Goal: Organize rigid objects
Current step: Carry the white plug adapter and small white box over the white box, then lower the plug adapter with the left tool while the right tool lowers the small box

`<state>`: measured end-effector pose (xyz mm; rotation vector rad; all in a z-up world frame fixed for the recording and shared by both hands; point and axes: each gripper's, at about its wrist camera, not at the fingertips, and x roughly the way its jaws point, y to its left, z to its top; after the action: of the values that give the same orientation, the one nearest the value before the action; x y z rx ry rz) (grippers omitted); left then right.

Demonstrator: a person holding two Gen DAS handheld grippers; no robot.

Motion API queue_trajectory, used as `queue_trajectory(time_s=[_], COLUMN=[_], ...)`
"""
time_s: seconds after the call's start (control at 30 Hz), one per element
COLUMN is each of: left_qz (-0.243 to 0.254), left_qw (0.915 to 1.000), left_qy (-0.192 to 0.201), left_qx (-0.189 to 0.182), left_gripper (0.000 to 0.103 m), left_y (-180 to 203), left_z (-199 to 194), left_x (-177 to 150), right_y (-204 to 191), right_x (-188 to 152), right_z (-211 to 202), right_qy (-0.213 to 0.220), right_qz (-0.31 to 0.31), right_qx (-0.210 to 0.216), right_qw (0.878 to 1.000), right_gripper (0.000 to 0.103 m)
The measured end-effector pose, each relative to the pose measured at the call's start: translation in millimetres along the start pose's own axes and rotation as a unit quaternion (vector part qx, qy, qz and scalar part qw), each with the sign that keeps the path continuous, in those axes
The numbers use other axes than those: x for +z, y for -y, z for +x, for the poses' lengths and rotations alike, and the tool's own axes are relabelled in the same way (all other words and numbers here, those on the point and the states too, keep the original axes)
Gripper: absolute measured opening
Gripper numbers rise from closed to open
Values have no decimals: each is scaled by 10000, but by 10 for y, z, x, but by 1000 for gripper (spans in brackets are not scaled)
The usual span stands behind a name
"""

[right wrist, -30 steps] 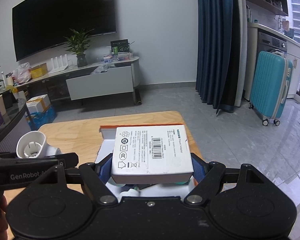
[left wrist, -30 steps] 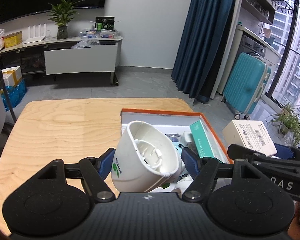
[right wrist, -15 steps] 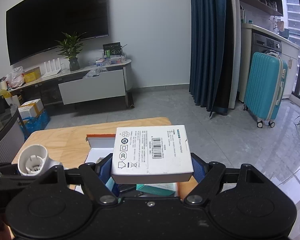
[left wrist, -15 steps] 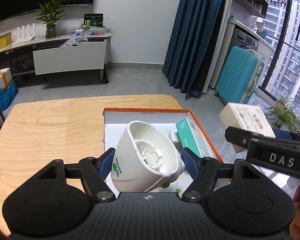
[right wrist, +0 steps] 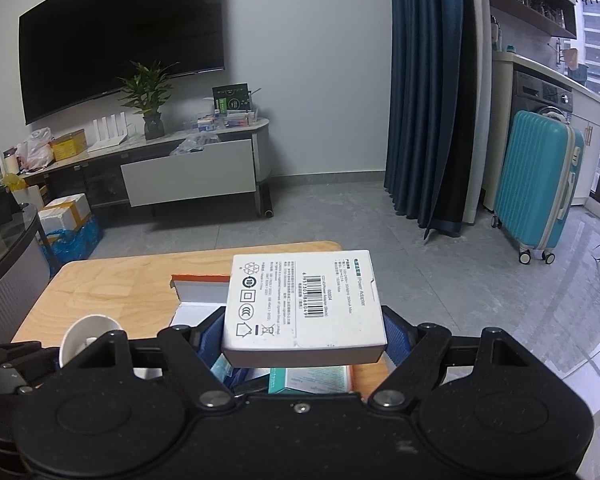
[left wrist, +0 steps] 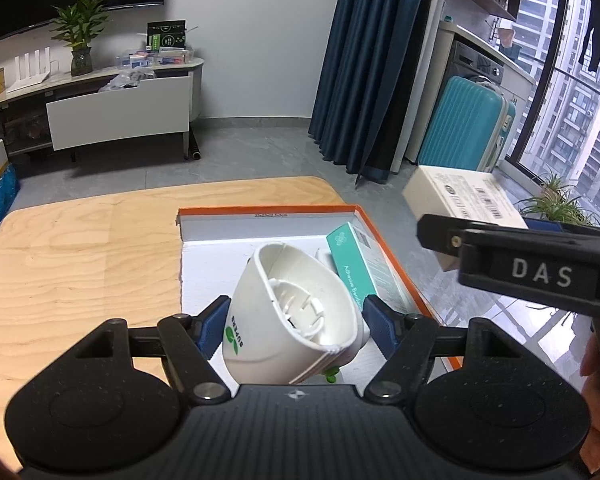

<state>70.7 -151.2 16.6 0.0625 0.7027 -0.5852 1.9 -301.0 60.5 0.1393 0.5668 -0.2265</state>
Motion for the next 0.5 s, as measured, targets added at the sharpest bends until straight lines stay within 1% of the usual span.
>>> queue_trajectory(time_s=[0.23, 0.5], left_qz=[24, -67], left_qw=[10000, 9999], left_qy=[1, 10], left_qx=[12, 155], left_gripper=[73, 73], left_y=[2, -95], left_z=[24, 54], left_x=[12, 50], right_y=[14, 13], right_x=[20, 23], right_z=[32, 50], right_qy=[4, -7], right_qz=[-40, -8], right_qx=[58, 25], right_qw=[10000, 10000], right_gripper=[92, 92])
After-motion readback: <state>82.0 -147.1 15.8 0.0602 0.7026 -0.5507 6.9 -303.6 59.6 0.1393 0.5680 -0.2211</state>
